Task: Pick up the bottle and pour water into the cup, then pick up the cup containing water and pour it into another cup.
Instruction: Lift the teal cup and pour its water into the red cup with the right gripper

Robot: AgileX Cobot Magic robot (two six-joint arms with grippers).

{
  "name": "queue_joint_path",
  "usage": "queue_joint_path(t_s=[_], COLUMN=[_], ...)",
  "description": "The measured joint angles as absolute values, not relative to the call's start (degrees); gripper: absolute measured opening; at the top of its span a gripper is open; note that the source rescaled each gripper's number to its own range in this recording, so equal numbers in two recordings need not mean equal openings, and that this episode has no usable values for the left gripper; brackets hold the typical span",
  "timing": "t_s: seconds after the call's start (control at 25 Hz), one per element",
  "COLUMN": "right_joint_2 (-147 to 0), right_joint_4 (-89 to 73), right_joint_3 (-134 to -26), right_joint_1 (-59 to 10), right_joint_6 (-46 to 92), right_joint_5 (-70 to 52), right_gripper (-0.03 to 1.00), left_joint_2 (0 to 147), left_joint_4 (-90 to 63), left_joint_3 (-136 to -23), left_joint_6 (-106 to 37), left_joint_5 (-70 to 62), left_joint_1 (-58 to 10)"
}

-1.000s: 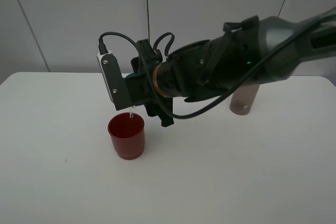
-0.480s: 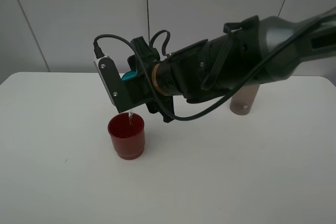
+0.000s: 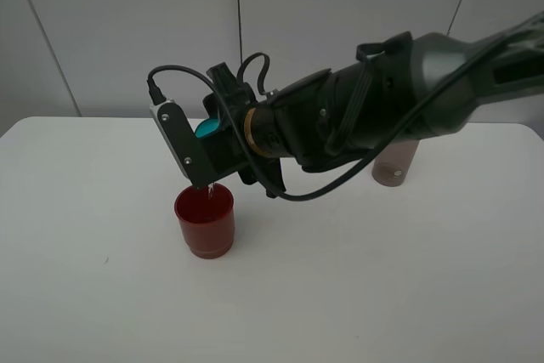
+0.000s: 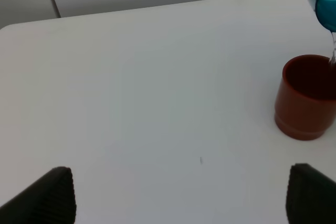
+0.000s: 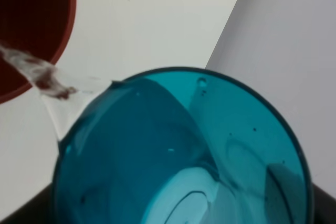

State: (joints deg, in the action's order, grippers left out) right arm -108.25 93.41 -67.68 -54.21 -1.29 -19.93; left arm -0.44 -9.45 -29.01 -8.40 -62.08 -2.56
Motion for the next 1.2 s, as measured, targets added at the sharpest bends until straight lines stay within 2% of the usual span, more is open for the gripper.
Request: queue_joint_path(t_s=[1.2], right_joint_2=[-108.2], right_joint_4=[99.3], right_joint_3=[-67.7], right_joint_1=[-54.5], right_joint_6=[-1.3], right_joint_5=[-20.0], right_gripper=[0.1], left_joint_2=[-0.4], left_joint_4=[-9.4], left_joint_3=[-29.0], left_joint_6=[-8.4], left_joint_5=[-62.1], left_joint_1=[-2.6])
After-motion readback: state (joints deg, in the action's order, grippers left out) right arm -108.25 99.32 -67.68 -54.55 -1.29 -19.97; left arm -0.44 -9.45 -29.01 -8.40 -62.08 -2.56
